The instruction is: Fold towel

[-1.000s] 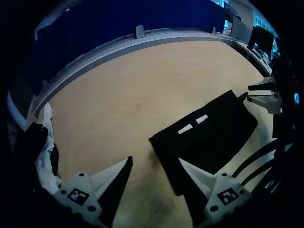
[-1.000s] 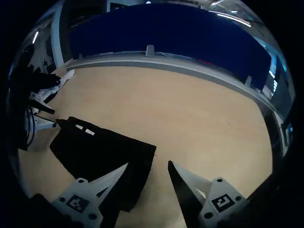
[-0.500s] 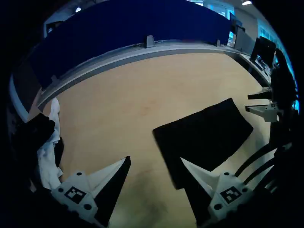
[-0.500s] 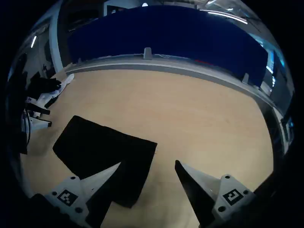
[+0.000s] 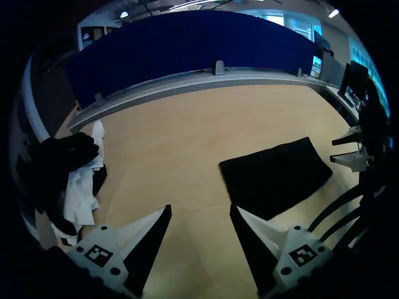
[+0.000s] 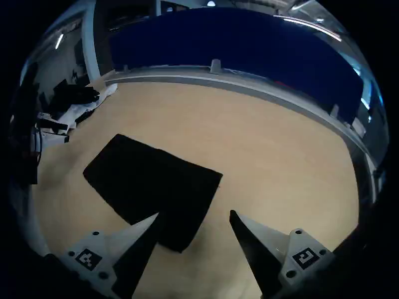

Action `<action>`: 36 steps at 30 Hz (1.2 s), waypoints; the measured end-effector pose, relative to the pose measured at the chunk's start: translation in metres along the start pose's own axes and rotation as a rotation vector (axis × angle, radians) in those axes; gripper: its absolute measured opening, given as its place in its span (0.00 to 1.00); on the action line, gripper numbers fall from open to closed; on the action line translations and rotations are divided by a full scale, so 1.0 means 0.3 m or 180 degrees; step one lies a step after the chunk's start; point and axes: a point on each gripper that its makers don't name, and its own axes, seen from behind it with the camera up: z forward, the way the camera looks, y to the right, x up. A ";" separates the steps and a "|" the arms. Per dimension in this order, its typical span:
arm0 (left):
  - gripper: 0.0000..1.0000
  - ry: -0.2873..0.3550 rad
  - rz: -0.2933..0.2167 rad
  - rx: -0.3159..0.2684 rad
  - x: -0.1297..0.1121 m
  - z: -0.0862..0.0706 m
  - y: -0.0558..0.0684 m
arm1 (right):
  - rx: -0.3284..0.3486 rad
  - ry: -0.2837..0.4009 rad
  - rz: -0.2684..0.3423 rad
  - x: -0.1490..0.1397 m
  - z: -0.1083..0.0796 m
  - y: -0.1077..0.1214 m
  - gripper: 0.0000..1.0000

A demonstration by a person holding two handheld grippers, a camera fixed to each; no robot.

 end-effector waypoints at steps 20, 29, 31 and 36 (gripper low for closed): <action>0.86 -0.0019 -0.0442 0.0348 -0.248 -0.230 -0.094 | 0.0386 -0.0244 -0.0295 -0.130 -0.021 -0.088 0.97; 0.86 -0.0062 -0.0483 0.0378 -0.290 -0.257 -0.101 | 0.0417 -0.0338 -0.0353 -0.180 -0.012 -0.099 0.75; 0.86 -0.0069 -0.0491 0.0378 -0.295 -0.262 -0.102 | 0.0424 -0.0369 -0.0357 -0.195 -0.010 -0.101 0.68; 0.86 -0.0084 -0.0509 0.0395 -0.307 -0.272 -0.111 | 0.0434 -0.0400 -0.0368 -0.217 -0.009 -0.104 0.53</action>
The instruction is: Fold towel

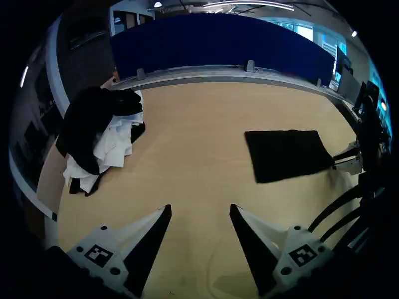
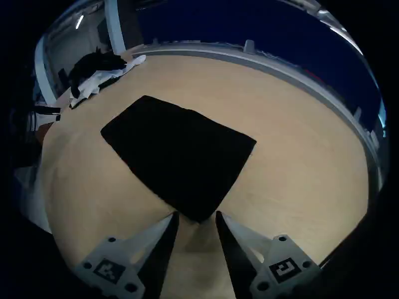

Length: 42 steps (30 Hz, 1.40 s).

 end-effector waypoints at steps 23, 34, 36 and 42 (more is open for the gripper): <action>0.86 -0.0062 -0.0033 0.0029 -0.035 -0.003 -0.023 | 0.0019 -0.0079 0.0022 -0.016 0.010 -0.015 0.07; 0.86 -0.0061 -0.0026 0.0035 -0.037 -0.004 -0.029 | -0.0020 0.0037 -0.0017 0.048 -0.013 -0.006 0.06; 0.86 -0.0060 -0.0031 0.0036 -0.037 -0.008 -0.032 | -0.0036 0.0062 -0.0042 0.068 -0.021 -0.006 0.06; 0.86 -0.0054 -0.0054 0.0039 -0.039 -0.018 -0.046 | -0.0053 0.0136 -0.0191 0.152 -0.047 -0.020 0.05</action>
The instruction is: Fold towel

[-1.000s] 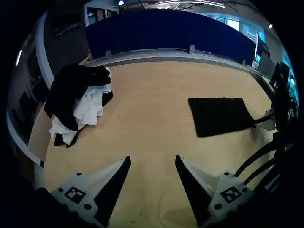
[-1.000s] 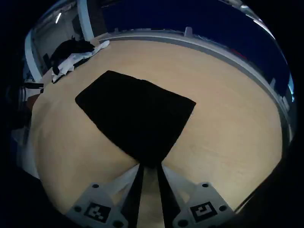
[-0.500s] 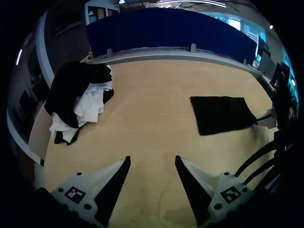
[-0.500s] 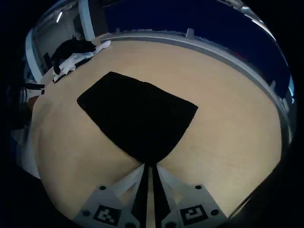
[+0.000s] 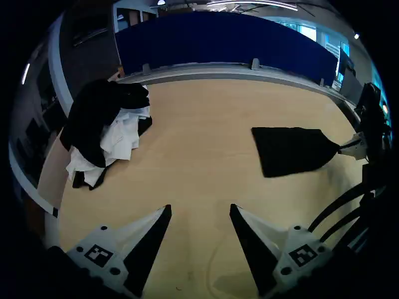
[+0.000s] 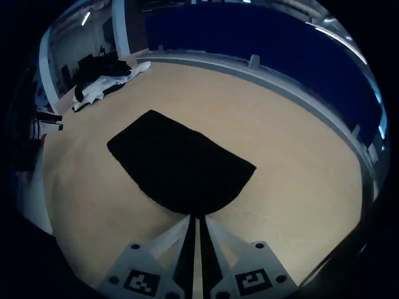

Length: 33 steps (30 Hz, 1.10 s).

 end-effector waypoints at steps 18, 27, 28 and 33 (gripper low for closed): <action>0.86 0.0068 -0.0135 0.0016 -0.021 -0.025 -0.064 | 0.0122 0.0215 -0.0666 0.362 0.018 -0.133 0.05; 0.86 0.0081 -0.0188 -0.0013 -0.033 -0.033 -0.072 | 0.0187 0.0223 -0.0901 0.451 0.042 -0.187 0.05; 0.86 0.0085 -0.0194 -0.0015 -0.034 -0.034 -0.073 | 0.0205 0.0227 -0.0940 0.462 0.047 -0.200 0.05; 0.86 0.0103 -0.0228 -0.0022 -0.033 -0.037 -0.077 | 0.0347 0.0246 -0.1164 0.511 0.083 -0.293 0.05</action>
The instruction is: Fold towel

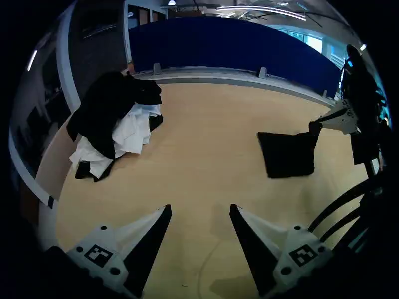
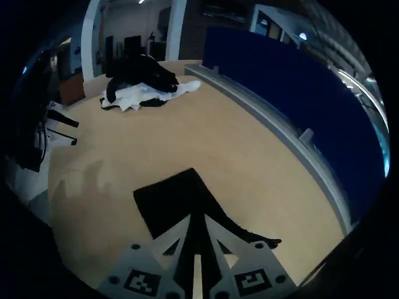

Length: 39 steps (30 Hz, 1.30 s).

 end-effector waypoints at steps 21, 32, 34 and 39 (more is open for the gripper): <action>0.86 0.0010 -0.0122 0.0010 -0.022 -0.008 -0.022 | 0.0310 0.0003 0.0169 0.020 0.131 -0.162 0.04; 0.86 0.0009 -0.0100 0.0009 -0.017 -0.002 -0.011 | 0.0110 0.0022 0.0384 -0.020 0.112 -0.076 0.15; 0.86 0.0007 -0.0101 0.0007 -0.018 0.000 -0.009 | 0.0056 0.0014 0.0418 -0.035 0.107 -0.055 0.32; 0.86 0.0009 -0.0098 0.0002 -0.017 0.004 -0.003 | -0.0043 0.0004 0.0485 -0.069 0.093 -0.015 0.66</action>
